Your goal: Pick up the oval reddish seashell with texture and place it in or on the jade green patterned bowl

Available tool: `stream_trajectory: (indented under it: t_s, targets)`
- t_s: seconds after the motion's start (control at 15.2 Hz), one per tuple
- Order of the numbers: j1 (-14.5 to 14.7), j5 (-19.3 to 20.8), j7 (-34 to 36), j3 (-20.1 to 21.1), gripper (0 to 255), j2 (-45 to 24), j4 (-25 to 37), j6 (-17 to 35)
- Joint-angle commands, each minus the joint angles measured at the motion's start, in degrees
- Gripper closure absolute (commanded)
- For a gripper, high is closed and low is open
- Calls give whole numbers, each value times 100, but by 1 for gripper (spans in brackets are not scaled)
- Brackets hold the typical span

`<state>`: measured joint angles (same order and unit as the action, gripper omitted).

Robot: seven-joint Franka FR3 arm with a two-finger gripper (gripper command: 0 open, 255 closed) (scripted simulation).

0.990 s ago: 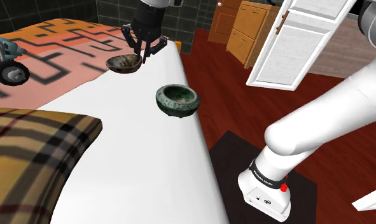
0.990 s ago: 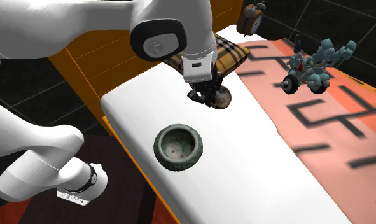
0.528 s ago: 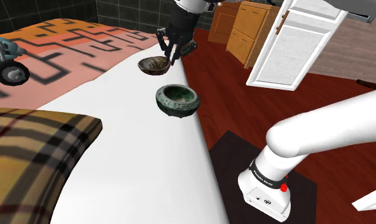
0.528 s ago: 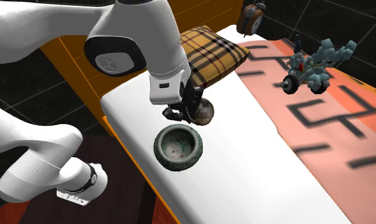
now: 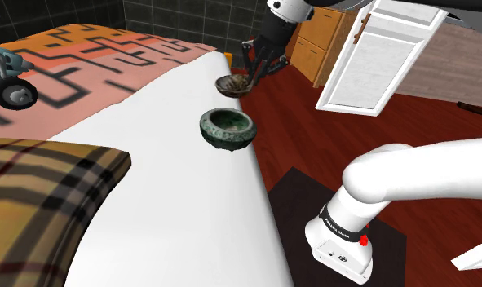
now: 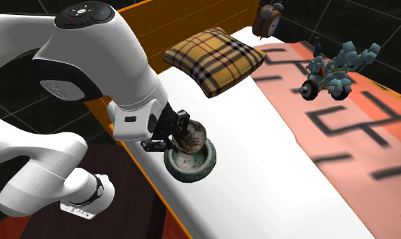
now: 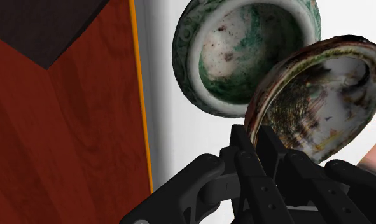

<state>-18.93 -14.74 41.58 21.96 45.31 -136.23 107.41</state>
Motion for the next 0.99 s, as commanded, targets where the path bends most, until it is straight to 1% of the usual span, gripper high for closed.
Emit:
stream_trajectory:
  t_s: [0.0,0.92]
  targets:
    - [25,-26,-39,-10,255,68,-187,113]
    - [150,-269,-74,241,255,92,-1256,1156]
